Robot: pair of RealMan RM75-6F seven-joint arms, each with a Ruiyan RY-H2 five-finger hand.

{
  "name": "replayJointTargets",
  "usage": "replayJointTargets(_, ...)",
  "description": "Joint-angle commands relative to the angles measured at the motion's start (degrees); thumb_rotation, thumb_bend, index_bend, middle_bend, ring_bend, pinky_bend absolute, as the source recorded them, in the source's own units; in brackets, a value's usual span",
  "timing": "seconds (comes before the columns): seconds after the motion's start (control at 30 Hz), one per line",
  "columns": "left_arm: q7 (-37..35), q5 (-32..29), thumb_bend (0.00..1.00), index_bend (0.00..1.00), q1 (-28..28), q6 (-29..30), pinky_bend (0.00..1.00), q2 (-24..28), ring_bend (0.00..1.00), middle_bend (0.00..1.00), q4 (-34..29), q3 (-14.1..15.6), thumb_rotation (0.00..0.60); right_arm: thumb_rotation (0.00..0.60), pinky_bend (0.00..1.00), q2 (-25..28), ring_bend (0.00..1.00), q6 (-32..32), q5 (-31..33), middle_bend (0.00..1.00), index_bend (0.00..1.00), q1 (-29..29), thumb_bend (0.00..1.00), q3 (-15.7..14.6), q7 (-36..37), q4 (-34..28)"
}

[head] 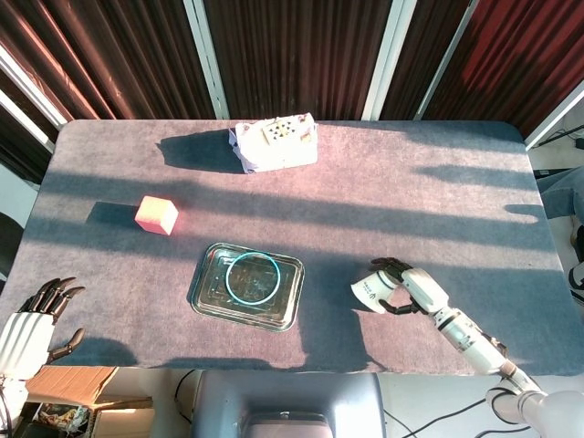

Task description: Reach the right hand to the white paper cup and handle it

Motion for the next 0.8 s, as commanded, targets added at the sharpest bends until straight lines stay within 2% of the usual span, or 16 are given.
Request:
replayJointTargets(0.03, 0.0, 0.0, 0.30, 0.24, 0.0, 0.0, 0.29, 0.0, 0.10, 0.12, 0.0, 0.0, 0.600, 0.600, 0.21, 2.5, 0.06, 0.4, 0.3, 0.17, 0.26, -0.1, 0.41, 0.2, -6.1, -3.1)
replayJointTargets(0.23, 0.3, 0.1, 0.30, 0.24, -0.1, -0.1, 0.29, -0.1, 0.10, 0.12, 0.0, 0.1, 0.600, 0.600, 0.18, 7.7, 0.04, 0.3, 1.0, 0.15, 0.21, 0.2, 0.32, 1.1, -16.5, -11.9)
replayJointTargets(0.37, 0.6, 0.2, 0.30, 0.24, -0.1, -0.3, 0.29, -0.2, 0.10, 0.12, -0.1, 0.1, 0.600, 0.600, 0.18, 11.0, 0.04, -2.9, 2.1, 0.15, 0.21, 1.9, 0.30, 2.1, -23.6, -18.4)
replayJointTargets(0.53, 0.7, 0.1, 0.30, 0.24, -0.1, -0.3, 0.29, -0.1, 0.10, 0.12, -0.2, 0.1, 0.600, 0.600, 0.18, 12.9, 0.04, -8.0, 2.7, 0.15, 0.21, 5.0, 0.27, 3.0, -32.2, -23.2)
replayJointTargets(0.67, 0.4, 0.0, 0.30, 0.24, 0.0, -0.1, 0.29, 0.0, 0.10, 0.12, -0.1, 0.0, 0.600, 0.600, 0.18, 13.4, 0.06, -11.5, 3.5, 0.15, 0.25, 6.8, 0.27, 3.6, -37.7, -25.7)
replayJointTargets(0.8, -0.1, 0.1, 0.30, 0.24, 0.1, 0.2, 0.29, 0.0, 0.10, 0.12, 0.0, 0.0, 0.600, 0.600, 0.25, 14.0, 0.15, -15.0, 4.8, 0.21, 0.33, 8.0, 0.27, 3.8, -41.6, -28.2)
